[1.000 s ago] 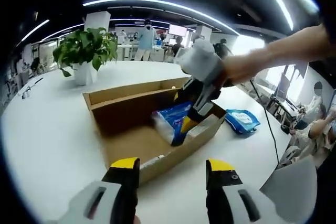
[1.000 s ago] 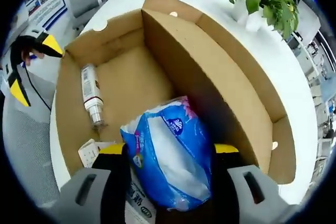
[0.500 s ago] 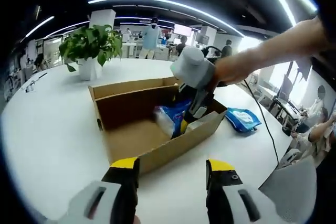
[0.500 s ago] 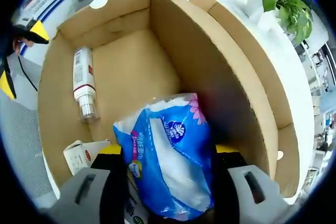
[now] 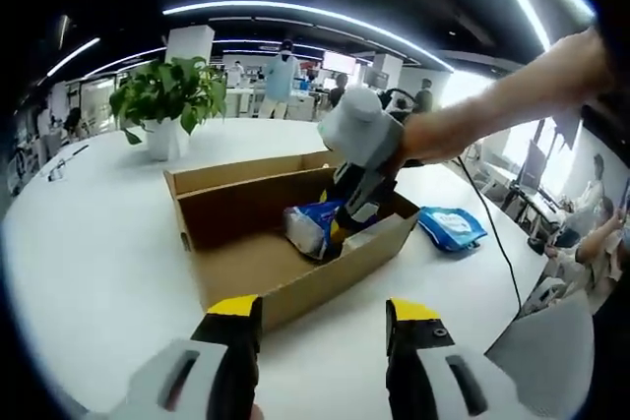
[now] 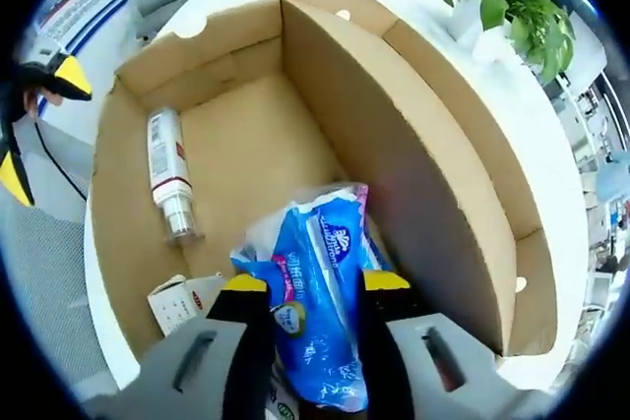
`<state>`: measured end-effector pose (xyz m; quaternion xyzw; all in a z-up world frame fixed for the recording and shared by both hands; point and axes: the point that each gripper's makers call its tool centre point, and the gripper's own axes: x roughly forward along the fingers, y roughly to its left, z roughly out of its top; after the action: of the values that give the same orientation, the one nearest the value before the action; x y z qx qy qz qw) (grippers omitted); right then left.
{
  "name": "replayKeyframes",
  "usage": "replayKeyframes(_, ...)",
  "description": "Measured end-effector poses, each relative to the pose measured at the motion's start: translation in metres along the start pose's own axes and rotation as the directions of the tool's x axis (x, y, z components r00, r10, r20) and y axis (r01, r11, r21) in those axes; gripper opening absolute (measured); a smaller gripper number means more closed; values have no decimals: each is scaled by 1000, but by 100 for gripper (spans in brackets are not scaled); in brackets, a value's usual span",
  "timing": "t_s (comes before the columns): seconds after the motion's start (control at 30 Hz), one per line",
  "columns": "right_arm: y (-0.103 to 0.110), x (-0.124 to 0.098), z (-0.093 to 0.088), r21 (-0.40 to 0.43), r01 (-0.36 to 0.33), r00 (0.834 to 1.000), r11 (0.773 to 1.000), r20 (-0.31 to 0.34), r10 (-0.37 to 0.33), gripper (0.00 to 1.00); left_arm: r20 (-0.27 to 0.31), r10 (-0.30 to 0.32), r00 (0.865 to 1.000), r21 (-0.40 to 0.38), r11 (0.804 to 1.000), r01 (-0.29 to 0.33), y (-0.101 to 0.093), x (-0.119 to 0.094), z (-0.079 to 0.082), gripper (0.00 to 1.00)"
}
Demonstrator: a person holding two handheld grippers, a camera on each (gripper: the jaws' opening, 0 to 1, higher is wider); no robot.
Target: Operate the shoe box by opening the lid, removing the specified soft item, and placing it in the target area until the item is outside and the box remains undamaged.
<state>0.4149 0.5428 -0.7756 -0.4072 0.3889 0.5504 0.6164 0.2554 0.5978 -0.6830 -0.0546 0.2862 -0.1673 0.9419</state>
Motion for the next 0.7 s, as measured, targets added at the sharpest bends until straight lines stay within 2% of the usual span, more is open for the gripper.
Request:
replayKeyframes(0.23,12,-10,10,-16,7,1000,1000,24,-7,24,-3,-1,1000,2,1000,1,-2,-6,-3,51)
replayKeyframes(0.37,11,-17,17,-19,23,998,1000,51,-22,24,-2,-2,1000,8,1000,2,-3,-7,-4,51)
replayKeyframes(0.7,12,-51,27,-31,81,992,996,102,-78,23,-2,-22,1000,19,1000,22,-8,-6,-5,50)
